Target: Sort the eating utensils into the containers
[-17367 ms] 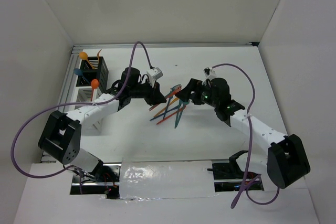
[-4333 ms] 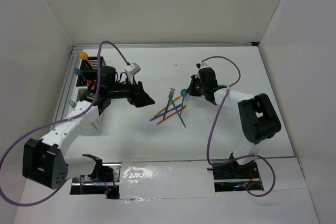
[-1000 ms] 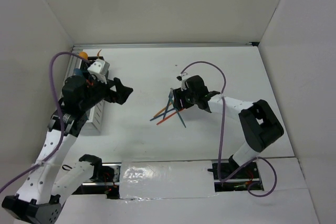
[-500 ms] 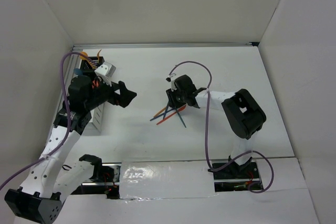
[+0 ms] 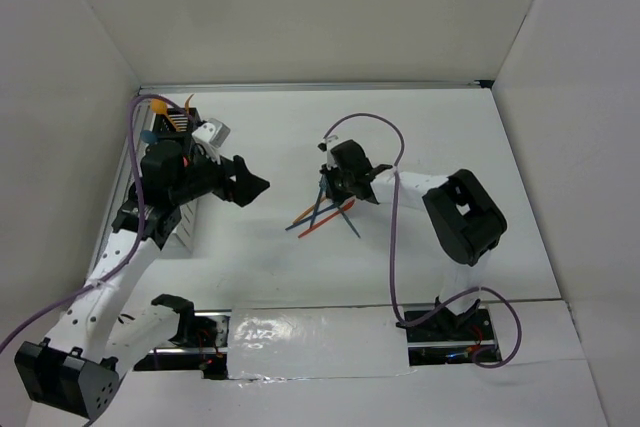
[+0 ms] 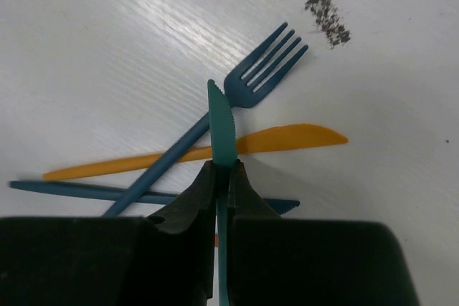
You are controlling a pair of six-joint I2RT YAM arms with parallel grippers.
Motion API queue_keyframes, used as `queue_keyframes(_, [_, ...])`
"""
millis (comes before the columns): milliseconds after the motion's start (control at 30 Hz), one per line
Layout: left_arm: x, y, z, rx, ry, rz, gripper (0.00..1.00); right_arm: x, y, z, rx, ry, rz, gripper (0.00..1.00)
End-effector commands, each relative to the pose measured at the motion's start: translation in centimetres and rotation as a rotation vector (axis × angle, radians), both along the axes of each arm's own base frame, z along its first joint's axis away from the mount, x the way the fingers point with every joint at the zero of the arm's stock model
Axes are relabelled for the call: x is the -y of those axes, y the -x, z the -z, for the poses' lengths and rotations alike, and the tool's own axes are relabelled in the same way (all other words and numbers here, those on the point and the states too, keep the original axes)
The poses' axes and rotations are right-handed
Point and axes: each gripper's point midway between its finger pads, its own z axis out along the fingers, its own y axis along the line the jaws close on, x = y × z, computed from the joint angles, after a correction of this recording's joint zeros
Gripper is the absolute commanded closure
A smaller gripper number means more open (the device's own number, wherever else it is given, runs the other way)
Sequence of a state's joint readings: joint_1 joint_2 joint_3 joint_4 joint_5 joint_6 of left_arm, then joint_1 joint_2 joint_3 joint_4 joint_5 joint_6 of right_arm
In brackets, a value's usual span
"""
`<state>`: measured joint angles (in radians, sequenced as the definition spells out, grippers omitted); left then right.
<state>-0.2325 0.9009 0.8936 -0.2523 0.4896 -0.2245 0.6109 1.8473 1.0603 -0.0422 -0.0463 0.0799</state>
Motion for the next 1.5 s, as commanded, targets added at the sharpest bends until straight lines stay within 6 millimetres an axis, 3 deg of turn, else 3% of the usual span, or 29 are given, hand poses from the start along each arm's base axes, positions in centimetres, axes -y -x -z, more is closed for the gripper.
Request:
queue_keyframes(0, [1.9, 0.3, 0.3, -0.043, 0.090, 0.086, 0.00, -2.3, -1.7, -9.3, 0.132, -0.214, 0.076, 1.00])
queue_keyframes(33, [2.5, 0.2, 0.0, -0.021, 0.114, 0.120, 0.00, -2.5, -1.8, -11.0, 0.155, -0.257, 0.091, 1.00])
queue_keyframes(67, [2.8, 0.2, 2.0, -0.069, 0.122, 0.136, 0.00, -2.8, -2.0, -12.3, 0.154, -0.320, 0.139, 1.00])
queue_keyframes(100, [3.2, 0.0, 1.7, -0.076, 0.146, 0.148, 0.00, -3.2, -2.1, -15.6, 0.174, -0.437, 0.191, 1.00])
queue_keyframes(333, [6.8, -0.6, 0.9, -0.086, 0.233, 0.305, 0.02, -2.9, -2.2, -24.2, 0.235, -0.761, 0.358, 1.00])
queue_keyframes(367, [6.9, -1.4, 0.6, -0.082, 0.235, 0.302, 0.03, -2.9, -2.3, -24.1, 0.229, -0.778, 0.378, 1.00])
queue_keyframes(433, [8.3, -1.3, 0.3, -0.096, 0.239, 0.328, 0.03, -3.1, -1.8, -26.3, 0.245, -0.865, 0.396, 1.00])
queue_keyframes(467, [8.7, -1.8, 0.2, -0.097, 0.241, 0.325, 0.03, -2.9, -2.0, -26.1, 0.250, -0.871, 0.411, 1.00])
queue_keyframes(533, [9.5, -3.0, 0.0, -0.100, 0.238, 0.320, 0.04, -4.1, -0.7, -27.7, 0.259, -0.931, 0.389, 1.00])
queue_keyframes(667, [11.7, -4.8, -0.4, -0.118, 0.206, 0.313, 0.08, -4.6, 0.0, -28.7, 0.284, -0.963, 0.386, 1.00])
queue_keyframes(733, [12.8, -5.7, -1.1, -0.107, 0.206, 0.334, 0.14, -5.9, 1.3, -30.1, 0.305, -0.969, 0.336, 1.00])
queue_keyframes(800, [13.2, -6.9, -1.5, -0.094, 0.185, 0.295, 0.19, -5.8, 1.3, -30.5, 0.319, -0.965, 0.349, 1.00])
queue_keyframes(900, [13.2, -8.1, 0.0, -0.143, 0.146, 0.244, 0.24, -5.9, 1.9, -31.4, 0.345, -0.972, 0.335, 1.00])
queue_keyframes(967, [13.2, -8.2, 0.0, -0.136, 0.136, 0.244, 0.42, -5.5, 2.0, -32.2, 0.366, -0.968, 0.335, 1.00])
queue_keyframes(1000, [13.4, -8.2, -0.2, -0.126, 0.141, 0.253, 0.42, -5.5, 2.0, -32.8, 0.374, -0.968, 0.331, 1.00])
queue_keyframes(1067, [13.1, -7.7, -0.6, -0.095, 0.147, 0.258, 0.64, -5.4, 2.0, -33.1, 0.373, -0.950, 0.321, 0.99])
queue_keyframes(1133, [12.8, -7.6, -1.2, -0.048, 0.147, 0.255, 0.76, -5.4, 2.0, -33.5, 0.363, -0.926, 0.305, 0.91])
queue_keyframes(1200, [11.9, -8.0, -1.7, -0.021, 0.141, 0.222, 0.86, -4.4, 1.6, -33.0, 0.356, -0.863, 0.321, 0.72])
queue_keyframes(1233, [11.0, -8.0, -2.2, -0.003, 0.143, 0.199, 0.87, -3.9, 1.5, -33.9, 0.366, -0.856, 0.328, 0.59])
queue_keyframes(1267, [11.0, -7.5, -2.4, -0.001, 0.149, 0.208, 0.87, -2.5, 0.7, -34.3, 0.375, -0.839, 0.360, 0.55])
queue_keyframes(1333, [7.3, -9.3, -3.1, 0.006, 0.168, 0.081, 0.86, -0.4, 0.7, -35.4, 0.376, -0.800, 0.374, 0.41])
queue_keyframes(1467, [0.3, -10.1, -4.3, 0.025, 0.158, -0.156, 0.88, 4.8, 0.5, -36.8, 0.428, -0.759, 0.410, 0.20])
